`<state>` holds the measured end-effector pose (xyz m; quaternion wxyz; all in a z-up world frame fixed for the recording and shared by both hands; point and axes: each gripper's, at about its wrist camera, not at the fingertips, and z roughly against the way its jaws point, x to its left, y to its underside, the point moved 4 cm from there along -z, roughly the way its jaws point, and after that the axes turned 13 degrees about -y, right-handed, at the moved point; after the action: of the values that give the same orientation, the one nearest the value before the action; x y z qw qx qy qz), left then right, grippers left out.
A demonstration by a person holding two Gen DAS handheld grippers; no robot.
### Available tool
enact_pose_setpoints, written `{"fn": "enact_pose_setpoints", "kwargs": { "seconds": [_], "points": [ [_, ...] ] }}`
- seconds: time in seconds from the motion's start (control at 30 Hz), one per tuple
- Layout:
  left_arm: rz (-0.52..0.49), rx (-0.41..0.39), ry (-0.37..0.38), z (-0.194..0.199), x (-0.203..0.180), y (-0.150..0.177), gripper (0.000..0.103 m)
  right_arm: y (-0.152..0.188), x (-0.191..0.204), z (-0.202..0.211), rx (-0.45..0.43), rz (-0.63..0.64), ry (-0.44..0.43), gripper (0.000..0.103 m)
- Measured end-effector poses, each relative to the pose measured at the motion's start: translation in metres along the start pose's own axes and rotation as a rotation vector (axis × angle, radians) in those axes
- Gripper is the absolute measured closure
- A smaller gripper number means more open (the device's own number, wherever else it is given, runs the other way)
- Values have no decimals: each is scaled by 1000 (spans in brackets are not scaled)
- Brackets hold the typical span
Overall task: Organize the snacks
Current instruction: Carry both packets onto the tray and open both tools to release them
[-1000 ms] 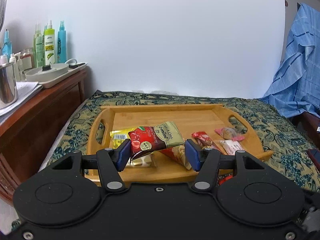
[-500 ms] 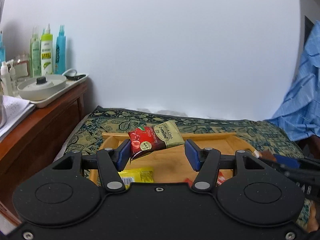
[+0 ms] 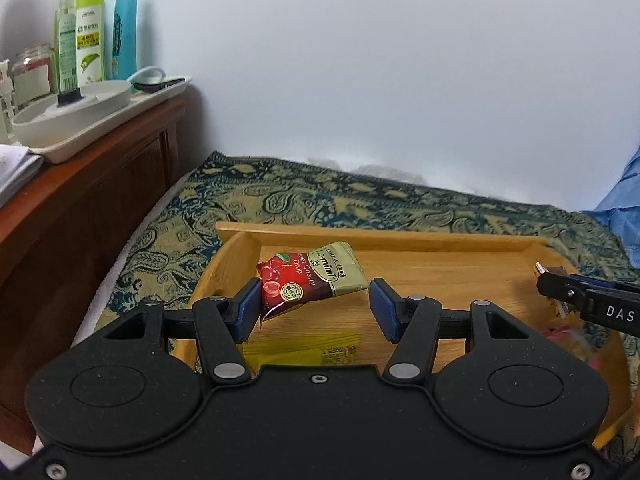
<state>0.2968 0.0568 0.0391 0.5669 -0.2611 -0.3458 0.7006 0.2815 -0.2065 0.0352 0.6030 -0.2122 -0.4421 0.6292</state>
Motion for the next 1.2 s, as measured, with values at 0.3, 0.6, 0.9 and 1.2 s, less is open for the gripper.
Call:
{"fn": "enact_pose_setpoints", "kwargs": {
  "seconds": [0.3, 0.6, 0.9, 1.2],
  "points": [
    [-15, 49, -28, -18, -3, 6, 47, 6, -4, -13, 48, 18, 18, 50],
    [-48, 67, -37, -21, -9, 13, 47, 7, -4, -16, 54, 19, 18, 50],
    [-63, 79, -49, -23, -9, 17, 47, 7, -2, -19, 66, 42, 21, 50],
    [-64, 86, -54, -26, -10, 17, 47, 7, 0, -22, 80, 62, 25, 49]
  ]
}}
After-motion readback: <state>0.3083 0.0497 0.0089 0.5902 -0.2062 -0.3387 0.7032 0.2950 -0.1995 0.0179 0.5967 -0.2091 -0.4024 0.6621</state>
